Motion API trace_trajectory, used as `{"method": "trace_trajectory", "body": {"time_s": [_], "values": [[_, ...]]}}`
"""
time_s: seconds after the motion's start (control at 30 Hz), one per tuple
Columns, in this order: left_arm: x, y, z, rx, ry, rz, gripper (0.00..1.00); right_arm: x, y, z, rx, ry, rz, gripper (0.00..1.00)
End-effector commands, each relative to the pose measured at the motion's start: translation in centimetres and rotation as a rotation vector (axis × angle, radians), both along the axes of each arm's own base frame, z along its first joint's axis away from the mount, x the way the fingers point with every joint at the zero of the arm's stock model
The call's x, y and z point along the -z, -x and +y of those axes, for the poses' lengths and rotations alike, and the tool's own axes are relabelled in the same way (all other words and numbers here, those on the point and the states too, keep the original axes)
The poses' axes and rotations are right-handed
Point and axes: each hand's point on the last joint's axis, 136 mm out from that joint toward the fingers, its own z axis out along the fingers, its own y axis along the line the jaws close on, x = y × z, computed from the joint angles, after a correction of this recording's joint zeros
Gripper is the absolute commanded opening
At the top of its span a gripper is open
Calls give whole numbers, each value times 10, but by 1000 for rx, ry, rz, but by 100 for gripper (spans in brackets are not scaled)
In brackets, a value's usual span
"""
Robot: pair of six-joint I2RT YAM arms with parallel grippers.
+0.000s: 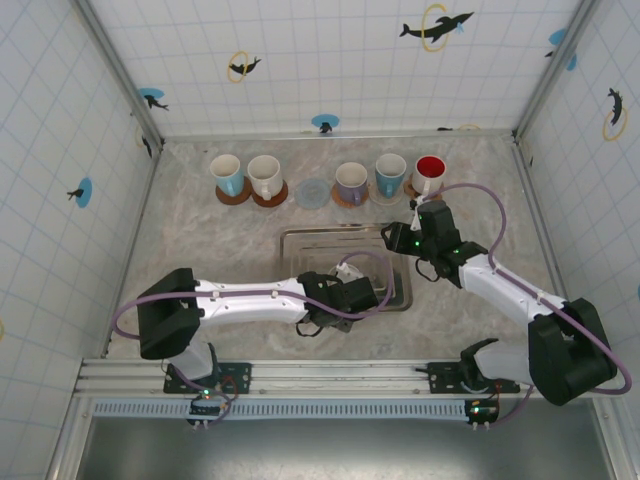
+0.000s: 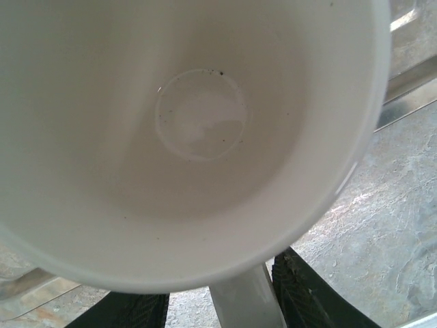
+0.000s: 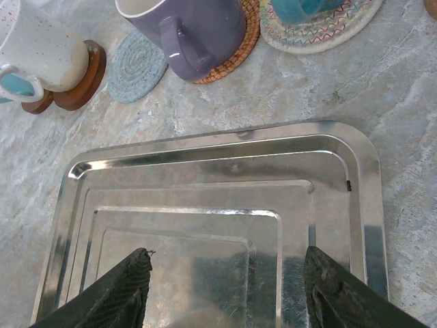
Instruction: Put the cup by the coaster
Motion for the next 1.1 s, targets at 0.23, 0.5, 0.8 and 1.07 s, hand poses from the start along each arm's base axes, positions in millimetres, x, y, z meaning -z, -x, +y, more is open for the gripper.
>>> {"method": "trace_trajectory", "body": {"time_s": [0.23, 0.5, 0.8, 1.07], "values": [[-6, -8, -12, 19, 29, -26, 40, -2, -1, -1, 3, -13, -19, 61], [-1, -13, -13, 6, 14, -30, 38, -1, -2, 0, 1, -13, -16, 61], [3, -18, -13, -15, 13, -29, 33, 0, -2, 0, 1, -11, -14, 61], [5, -21, -7, -37, -1, -36, 27, 1, -2, -1, 2, -9, -12, 61]]}}
